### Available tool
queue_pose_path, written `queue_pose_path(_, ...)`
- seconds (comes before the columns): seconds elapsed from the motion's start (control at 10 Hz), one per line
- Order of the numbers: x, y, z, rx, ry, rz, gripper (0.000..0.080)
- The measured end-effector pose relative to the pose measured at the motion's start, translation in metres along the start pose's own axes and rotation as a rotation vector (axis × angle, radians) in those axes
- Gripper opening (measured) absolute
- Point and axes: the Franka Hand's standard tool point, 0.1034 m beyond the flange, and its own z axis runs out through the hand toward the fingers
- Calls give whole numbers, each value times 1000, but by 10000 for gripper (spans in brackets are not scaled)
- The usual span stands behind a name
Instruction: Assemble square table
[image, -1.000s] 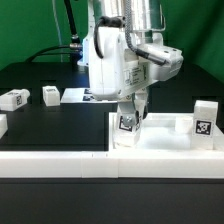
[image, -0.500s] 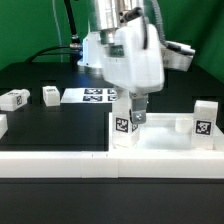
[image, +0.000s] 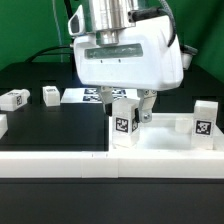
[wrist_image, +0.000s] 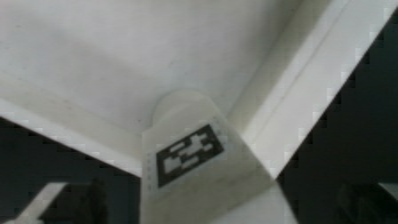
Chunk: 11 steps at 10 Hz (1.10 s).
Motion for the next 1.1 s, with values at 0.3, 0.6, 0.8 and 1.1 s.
queue_pose_path(0.3, 1, -3, -1, -24, -8, -84, 538)
queue_pose_path(0.6, 1, -2, 0, -24, -8, 68, 291)
queue_pose_path(0.8, 1, -2, -1, -27, -5, 286, 291)
queue_pose_path(1.1, -3, -7, 1, -46, -11, 862, 291)
